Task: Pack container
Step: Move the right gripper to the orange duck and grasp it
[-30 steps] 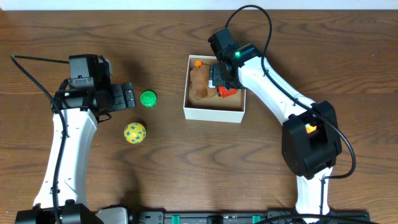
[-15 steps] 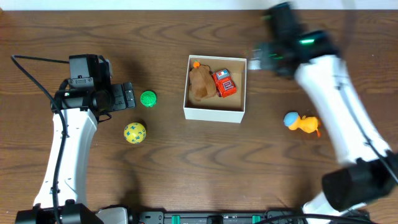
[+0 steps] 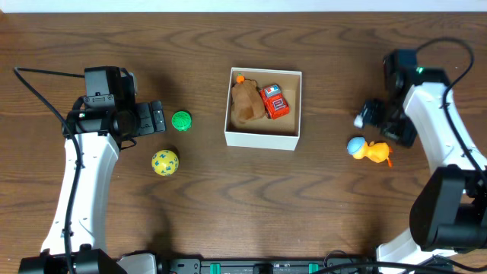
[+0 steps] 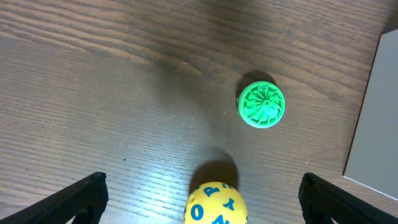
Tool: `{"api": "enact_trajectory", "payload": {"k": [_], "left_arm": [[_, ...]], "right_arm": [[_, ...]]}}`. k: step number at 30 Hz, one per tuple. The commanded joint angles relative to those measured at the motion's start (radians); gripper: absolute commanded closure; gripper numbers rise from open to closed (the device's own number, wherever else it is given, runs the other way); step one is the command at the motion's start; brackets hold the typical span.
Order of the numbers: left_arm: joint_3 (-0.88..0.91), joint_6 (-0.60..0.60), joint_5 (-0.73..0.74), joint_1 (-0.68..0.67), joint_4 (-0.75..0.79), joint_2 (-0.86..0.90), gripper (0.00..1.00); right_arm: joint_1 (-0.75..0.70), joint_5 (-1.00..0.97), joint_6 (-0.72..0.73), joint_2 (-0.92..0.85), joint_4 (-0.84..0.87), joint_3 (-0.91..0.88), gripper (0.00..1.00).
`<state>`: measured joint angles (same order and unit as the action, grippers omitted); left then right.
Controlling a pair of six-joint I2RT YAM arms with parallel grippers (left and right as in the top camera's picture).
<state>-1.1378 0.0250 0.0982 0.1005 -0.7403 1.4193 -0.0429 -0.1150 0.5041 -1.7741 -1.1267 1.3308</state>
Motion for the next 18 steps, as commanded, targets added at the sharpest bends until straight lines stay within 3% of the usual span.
{"api": "enact_trajectory", "payload": {"k": [1, 11, 16, 18], "left_arm": [[-0.020, -0.012, -0.001, 0.003, -0.004, 0.005, 0.02], [-0.020, -0.012, -0.001, 0.003, -0.004, 0.005, 0.02], [-0.020, -0.012, -0.001, 0.003, -0.004, 0.005, 0.02], [-0.020, -0.012, -0.001, 0.003, -0.004, 0.005, 0.02]], "right_arm": [[-0.021, 0.015, -0.011, -0.007, 0.043, -0.082, 0.11], [-0.098, 0.011, 0.023, -0.007, 0.246, -0.270, 0.16], [-0.097, 0.018, 0.022, -0.007, 0.338, -0.320, 0.29], [-0.091, 0.018, 0.019, -0.007, 0.373, -0.329, 0.41]]}}
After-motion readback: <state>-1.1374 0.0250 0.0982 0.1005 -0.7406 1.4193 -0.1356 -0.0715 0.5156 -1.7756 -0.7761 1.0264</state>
